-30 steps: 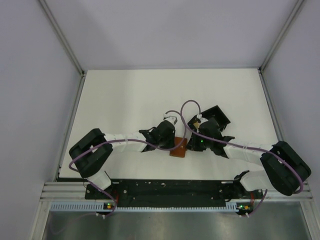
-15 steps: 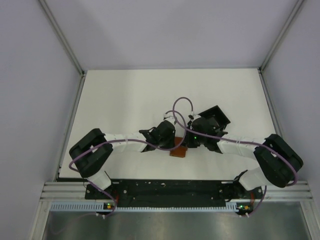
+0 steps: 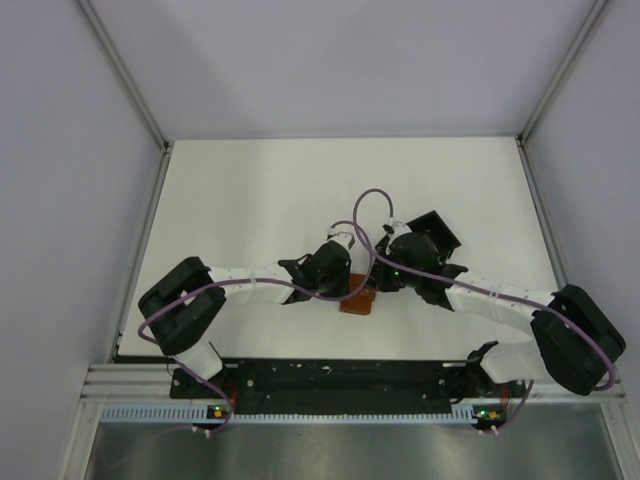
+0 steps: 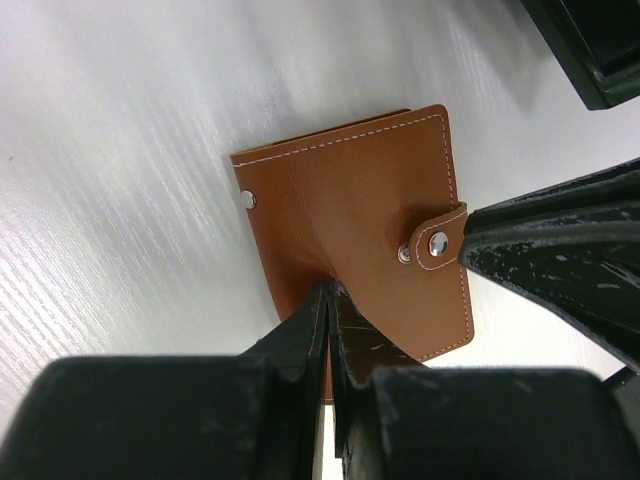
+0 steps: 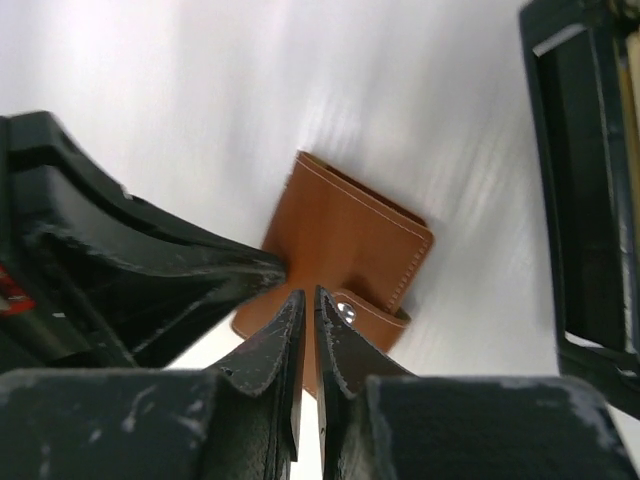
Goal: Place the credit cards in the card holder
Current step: Close the card holder at the center of the board.
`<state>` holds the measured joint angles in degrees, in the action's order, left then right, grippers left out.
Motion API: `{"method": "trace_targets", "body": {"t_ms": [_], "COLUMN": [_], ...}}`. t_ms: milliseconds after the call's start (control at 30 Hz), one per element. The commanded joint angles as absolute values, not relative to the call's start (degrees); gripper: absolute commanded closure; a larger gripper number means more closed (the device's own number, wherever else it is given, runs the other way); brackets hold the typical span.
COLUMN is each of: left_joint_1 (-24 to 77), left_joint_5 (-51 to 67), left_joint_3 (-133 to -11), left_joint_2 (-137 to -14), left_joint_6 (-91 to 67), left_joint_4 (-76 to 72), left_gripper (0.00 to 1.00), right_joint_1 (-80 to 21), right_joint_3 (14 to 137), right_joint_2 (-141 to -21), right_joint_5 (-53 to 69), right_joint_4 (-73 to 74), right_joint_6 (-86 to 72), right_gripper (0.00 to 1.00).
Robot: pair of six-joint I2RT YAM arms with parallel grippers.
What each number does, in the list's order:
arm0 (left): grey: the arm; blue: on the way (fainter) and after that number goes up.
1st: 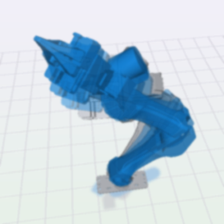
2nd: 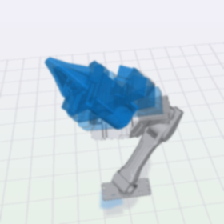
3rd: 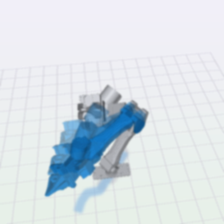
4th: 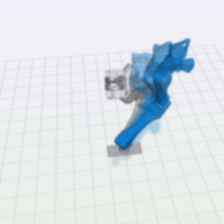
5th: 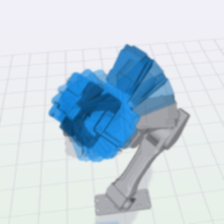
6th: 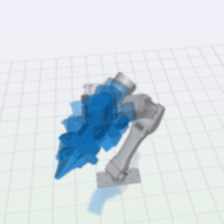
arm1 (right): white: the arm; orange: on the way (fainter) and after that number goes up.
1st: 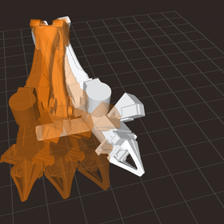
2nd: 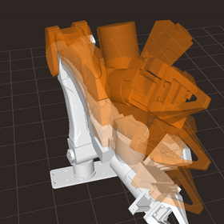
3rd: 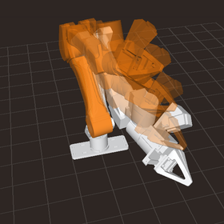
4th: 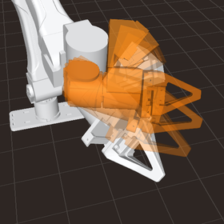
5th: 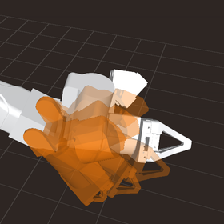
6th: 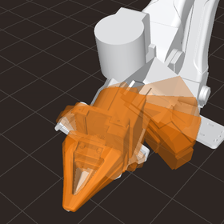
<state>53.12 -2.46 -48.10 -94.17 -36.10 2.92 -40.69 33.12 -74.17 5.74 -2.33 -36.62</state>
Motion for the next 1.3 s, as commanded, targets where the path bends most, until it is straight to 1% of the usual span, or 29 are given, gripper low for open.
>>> {"method": "trace_targets", "body": {"t_ms": [0,267,500,800,1033,1267], "left_joint_1": [53.09,53.09,53.09,53.09,53.09,53.09], "left_joint_5": [-4.31,-4.40,-4.22,-4.31,-4.31,-4.57], "left_joint_3": [-46.85,-47.20,-47.55,-47.90,-48.25,-48.25], "left_joint_2": [-95.54,-95.27,-95.54,-95.80,-95.98,-95.98], "left_joint_6": [-36.21,-36.12,-36.04,-36.12,-36.21,-36.21], "left_joint_4": [4.57,5.01,5.10,5.10,5.19,5.36], "left_gripper": [0.95,0.96,0.96,0.96,0.96,0.96], "right_joint_1": [-40.34,-40.25,-40.25,-41.04,-41.92,-42.19], "right_joint_3": [34.11,33.75,34.54,33.84,34.36,34.98], "right_joint_2": [-75.05,-78.22,-82.70,-82.18,-83.05,-83.85], "right_joint_5": [2.81,2.99,6.32,8.70,8.61,5.11], "right_joint_4": [2.90,2.11,-1.30,-3.95,-3.17,-0.18], "right_joint_6": [-36.30,-37.09,-36.83,-37.26,-36.13,-35.95], "right_gripper": [0.93,0.95,0.95,0.95,0.96,0.97]}}
